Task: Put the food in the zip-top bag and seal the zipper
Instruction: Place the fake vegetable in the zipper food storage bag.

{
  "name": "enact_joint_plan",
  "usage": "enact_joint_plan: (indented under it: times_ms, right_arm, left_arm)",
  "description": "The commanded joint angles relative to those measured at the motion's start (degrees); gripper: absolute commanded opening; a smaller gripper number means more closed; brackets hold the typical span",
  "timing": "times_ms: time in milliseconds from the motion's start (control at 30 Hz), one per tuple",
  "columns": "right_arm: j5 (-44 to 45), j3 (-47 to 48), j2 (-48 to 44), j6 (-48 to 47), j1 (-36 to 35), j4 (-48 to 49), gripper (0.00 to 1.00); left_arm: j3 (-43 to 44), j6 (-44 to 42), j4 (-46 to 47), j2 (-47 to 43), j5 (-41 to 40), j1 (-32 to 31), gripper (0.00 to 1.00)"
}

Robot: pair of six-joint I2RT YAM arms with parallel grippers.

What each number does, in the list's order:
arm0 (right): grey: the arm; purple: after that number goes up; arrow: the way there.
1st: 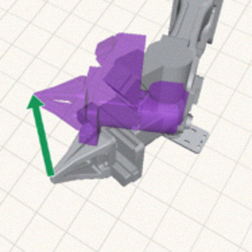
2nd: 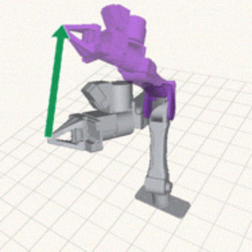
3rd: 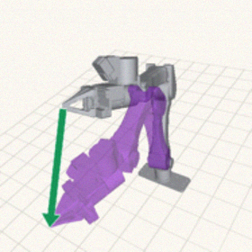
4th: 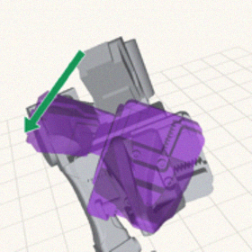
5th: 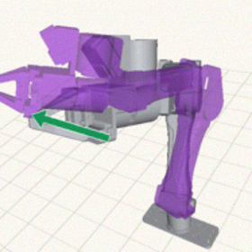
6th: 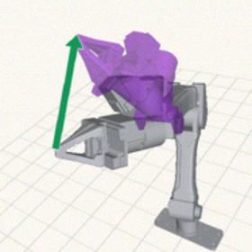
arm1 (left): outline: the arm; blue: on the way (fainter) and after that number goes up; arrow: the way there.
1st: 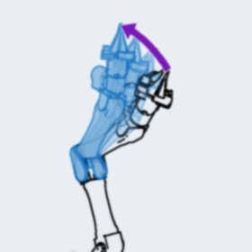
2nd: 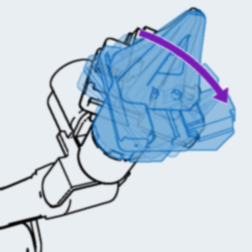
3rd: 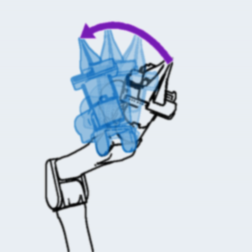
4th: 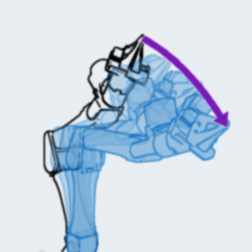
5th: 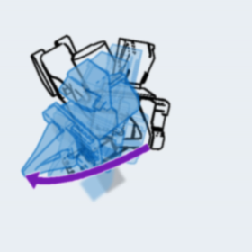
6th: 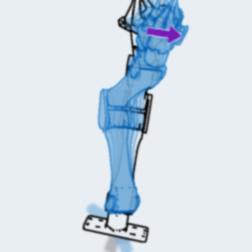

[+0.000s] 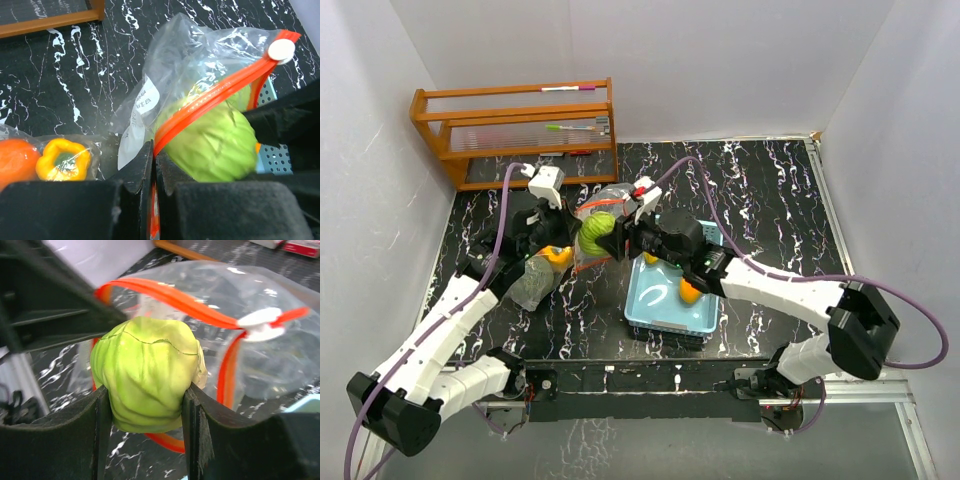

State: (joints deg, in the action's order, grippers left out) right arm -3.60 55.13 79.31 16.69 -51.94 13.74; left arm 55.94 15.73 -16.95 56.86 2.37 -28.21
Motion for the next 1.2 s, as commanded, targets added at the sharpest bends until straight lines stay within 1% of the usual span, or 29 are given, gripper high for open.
enact_joint_plan:
  times_ms: [0, 167, 267, 367, 467, 633, 700, 800, 833, 1000, 1067, 1167]
  right_arm:
    - [16.4, 4.5, 2.0, -0.9, 0.5, 3.8, 0.25]
    - [27.0, 3.2, 1.0, -1.4, 0.6, 3.8, 0.25]
    - [33.6, 4.6, 0.5, -1.5, 0.6, 2.4, 0.25]
    - [35.7, 5.9, 0.7, -1.3, 0.7, 2.6, 0.25]
    - [33.1, 8.5, 3.0, -1.3, 0.6, 2.5, 0.25]
    - [17.7, 11.4, 7.6, -1.5, 0.1, 2.9, 0.27]
    - [15.1, 11.8, 8.4, -1.5, -0.8, 2.0, 0.35]
    - [16.1, 12.3, 8.2, -1.6, -2.5, -1.5, 0.56]
    - [16.6, 12.1, 7.6, -1.6, -2.9, -2.6, 0.64]
    - [15.6, 8.1, 0.7, -0.6, -3.2, -4.9, 0.91]
    - [14.7, 6.5, -3.0, -0.5, -3.2, -5.9, 0.98]
    - [15.0, 5.2, -8.5, -0.4, -3.2, -9.6, 0.98]
  left_arm:
    - [2.3, 2.6, -3.3, -2.9, 6.0, -0.6, 0.0]
    - [4.2, 3.6, -7.2, -4.4, 6.5, -0.6, 0.0]
    - [2.7, 4.1, -8.7, -5.8, 6.7, -0.6, 0.0]
    - [0.5, 4.8, -8.8, -7.0, 7.2, -0.6, 0.0]
    - [-0.3, 6.0, -7.2, -7.1, 9.3, -0.6, 0.0]
    - [0.4, 6.9, -3.9, -5.1, 11.0, -0.6, 0.0]
    - [0.5, 6.9, -2.6, -4.1, 11.1, -0.6, 0.0]
    - [0.6, 7.4, -1.3, -2.8, 11.4, -0.6, 0.0]
    - [0.6, 7.5, -0.9, -2.5, 11.8, -0.6, 0.0]
    - [1.7, 8.0, -0.3, -0.8, 12.1, -0.6, 0.0]
    - [2.3, 7.6, -0.5, -0.2, 11.1, -0.6, 0.0]
    - [3.2, 6.9, -0.7, 0.6, 9.9, -0.6, 0.0]
